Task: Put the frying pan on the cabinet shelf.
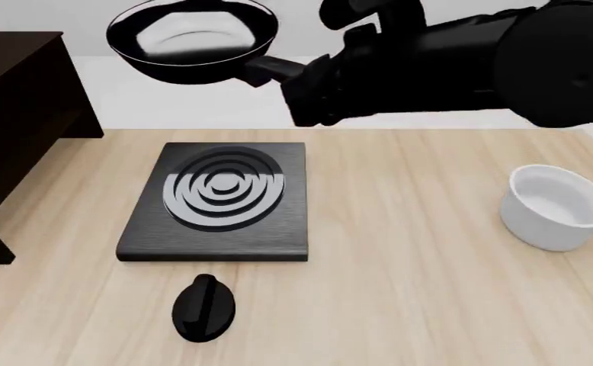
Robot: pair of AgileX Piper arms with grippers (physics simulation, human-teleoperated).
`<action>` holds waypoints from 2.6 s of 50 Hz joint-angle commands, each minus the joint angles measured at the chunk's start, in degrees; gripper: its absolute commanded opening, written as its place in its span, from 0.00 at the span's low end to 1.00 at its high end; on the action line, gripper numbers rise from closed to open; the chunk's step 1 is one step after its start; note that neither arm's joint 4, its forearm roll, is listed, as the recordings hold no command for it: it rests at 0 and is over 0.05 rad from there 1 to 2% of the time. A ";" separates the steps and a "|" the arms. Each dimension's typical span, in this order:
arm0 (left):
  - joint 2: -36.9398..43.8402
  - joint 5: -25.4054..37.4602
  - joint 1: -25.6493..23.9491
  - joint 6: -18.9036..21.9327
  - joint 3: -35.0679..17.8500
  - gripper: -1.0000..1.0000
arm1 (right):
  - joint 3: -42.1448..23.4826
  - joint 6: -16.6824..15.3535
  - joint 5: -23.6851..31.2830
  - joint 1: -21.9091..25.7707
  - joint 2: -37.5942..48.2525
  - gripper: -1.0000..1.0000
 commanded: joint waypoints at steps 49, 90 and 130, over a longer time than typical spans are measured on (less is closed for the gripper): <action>-0.62 -6.14 1.32 -9.45 3.73 1.00 | -14.97 1.58 -3.02 17.54 12.30 0.00; -0.33 -8.15 1.43 -11.46 6.53 1.00 | -17.83 2.92 -6.08 23.12 14.89 0.00; -0.23 -9.62 1.24 -12.37 8.41 1.00 | -16.55 4.13 -9.08 26.88 15.26 0.00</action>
